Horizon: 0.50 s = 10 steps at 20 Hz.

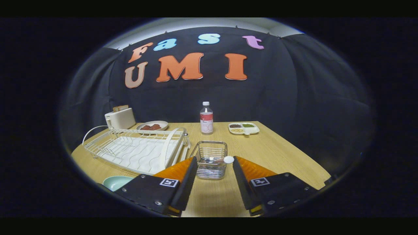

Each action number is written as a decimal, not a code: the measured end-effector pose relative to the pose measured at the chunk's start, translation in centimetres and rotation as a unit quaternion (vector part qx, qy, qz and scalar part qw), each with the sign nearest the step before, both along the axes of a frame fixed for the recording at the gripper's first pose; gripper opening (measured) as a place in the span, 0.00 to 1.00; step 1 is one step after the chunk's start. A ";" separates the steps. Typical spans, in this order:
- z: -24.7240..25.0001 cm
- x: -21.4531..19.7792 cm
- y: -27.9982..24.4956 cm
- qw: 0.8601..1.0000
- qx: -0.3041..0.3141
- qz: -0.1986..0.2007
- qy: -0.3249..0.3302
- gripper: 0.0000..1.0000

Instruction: Take the plate from the dish rack, then take the spoon from the basket and place it into the plate.

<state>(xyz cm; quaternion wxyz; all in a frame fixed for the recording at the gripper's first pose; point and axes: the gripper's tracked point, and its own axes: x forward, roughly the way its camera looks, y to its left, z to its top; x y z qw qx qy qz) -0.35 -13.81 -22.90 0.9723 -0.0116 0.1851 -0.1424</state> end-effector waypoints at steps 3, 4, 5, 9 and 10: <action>0.2 1.1 0.7 1.000 0.015 0.006 -0.023 0.44; 0.2 1.4 1.1 0.999 0.019 0.015 -0.032 0.40; -0.3 1.5 1.2 0.999 0.014 0.016 -0.028 0.37; -0.2 2.4 1.6 0.999 -0.009 0.020 -0.028 0.15; -0.1 2.4 2.0 0.999 -0.004 0.025 -0.030 0.13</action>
